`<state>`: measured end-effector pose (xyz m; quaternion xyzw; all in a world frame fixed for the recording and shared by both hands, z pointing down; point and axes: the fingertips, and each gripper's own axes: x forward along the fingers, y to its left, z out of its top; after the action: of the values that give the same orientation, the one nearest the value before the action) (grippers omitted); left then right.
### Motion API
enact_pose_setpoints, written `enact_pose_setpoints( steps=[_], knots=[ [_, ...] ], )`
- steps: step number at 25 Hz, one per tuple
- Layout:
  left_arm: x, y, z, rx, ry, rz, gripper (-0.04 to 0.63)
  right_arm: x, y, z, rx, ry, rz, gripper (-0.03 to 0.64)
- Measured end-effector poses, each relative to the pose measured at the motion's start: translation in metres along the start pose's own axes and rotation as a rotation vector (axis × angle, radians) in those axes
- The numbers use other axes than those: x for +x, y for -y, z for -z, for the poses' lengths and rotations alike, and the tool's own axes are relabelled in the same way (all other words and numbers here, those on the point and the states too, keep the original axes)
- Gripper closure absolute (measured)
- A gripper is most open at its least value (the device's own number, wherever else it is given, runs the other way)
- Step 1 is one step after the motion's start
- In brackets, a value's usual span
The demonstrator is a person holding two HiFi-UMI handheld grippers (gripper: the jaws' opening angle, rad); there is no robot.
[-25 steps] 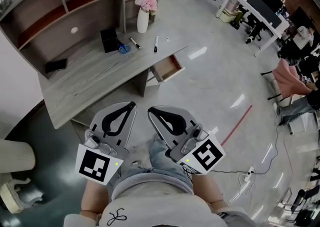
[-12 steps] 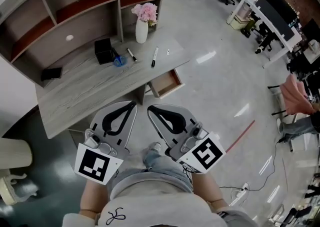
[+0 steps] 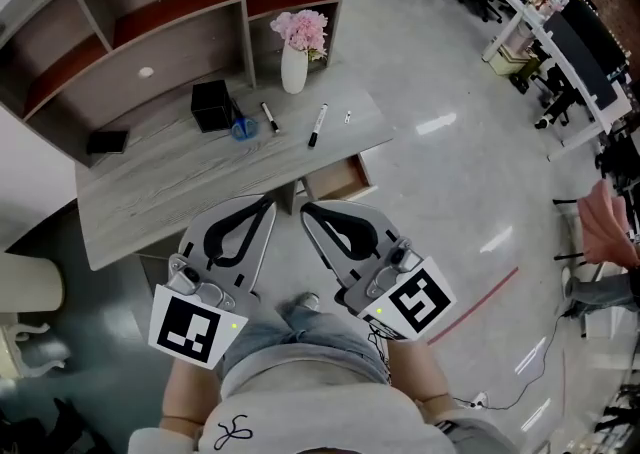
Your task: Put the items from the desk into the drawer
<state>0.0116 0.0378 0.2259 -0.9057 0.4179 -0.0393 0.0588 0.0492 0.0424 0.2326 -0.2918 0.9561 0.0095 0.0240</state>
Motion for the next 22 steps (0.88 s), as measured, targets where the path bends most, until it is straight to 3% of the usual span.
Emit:
enact_pose_setpoints(
  steps=[8,22],
  knots=[
    [0.003,-0.043,0.022,-0.021,-0.043,-0.034,0.586,0.04,0.015,0.016,0.034,-0.002,-0.015,0.607],
    [0.07,-0.137,0.032,-0.036,-0.001,0.118,0.586,0.132,0.081,0.022,0.012,-0.059,0.118,0.607]
  ],
)
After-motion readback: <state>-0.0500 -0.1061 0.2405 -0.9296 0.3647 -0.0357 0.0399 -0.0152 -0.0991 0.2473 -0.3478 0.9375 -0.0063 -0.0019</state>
